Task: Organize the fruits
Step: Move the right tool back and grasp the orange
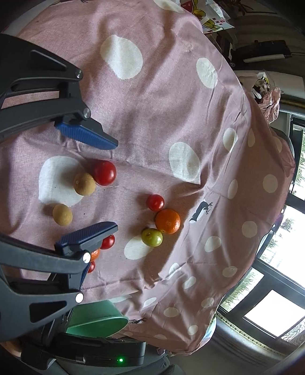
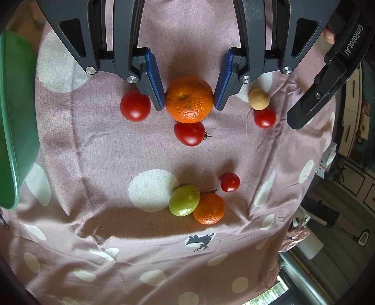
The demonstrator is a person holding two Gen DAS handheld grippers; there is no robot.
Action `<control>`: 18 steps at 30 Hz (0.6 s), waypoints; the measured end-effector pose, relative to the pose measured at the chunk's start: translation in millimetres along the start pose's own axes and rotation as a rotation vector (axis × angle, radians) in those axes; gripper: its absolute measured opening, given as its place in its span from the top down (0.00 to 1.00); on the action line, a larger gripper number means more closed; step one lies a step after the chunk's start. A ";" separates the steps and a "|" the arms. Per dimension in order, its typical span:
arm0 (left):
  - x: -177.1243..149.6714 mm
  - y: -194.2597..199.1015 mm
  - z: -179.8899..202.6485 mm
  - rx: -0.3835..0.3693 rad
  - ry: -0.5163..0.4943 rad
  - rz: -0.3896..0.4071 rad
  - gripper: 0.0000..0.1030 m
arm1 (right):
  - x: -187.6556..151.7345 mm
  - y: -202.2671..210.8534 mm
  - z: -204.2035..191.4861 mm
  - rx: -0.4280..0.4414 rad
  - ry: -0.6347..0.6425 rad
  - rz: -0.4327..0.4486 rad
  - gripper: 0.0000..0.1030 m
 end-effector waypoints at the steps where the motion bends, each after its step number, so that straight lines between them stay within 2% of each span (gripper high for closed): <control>1: -0.8 -0.5 0.5 -0.001 0.000 -0.002 0.39 | 0.0 -0.1 0.3 0.009 -0.005 -0.005 0.57; 4: -1.8 -2.4 4.4 -0.007 -0.007 -0.009 0.40 | -0.1 3.4 3.3 0.043 -0.023 -0.008 0.57; 10: -7.3 -8.2 20.1 -0.022 -0.043 -0.027 0.46 | 1.8 20.5 13.5 0.074 -0.064 0.051 0.57; 18: -20.7 -26.3 50.4 -0.060 -0.142 -0.093 0.51 | 8.5 35.1 26.4 0.222 -0.155 0.111 0.57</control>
Point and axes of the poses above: each gripper's, at about its wrist camera, not at the fingertips, and y roughly against the way its jaws point, z to its right, x to its top, the point moved 8 cm from there along -y, roughly the way its jaws point, and after that the axes turned 15 degrees about -z, right-handed, at the moved point
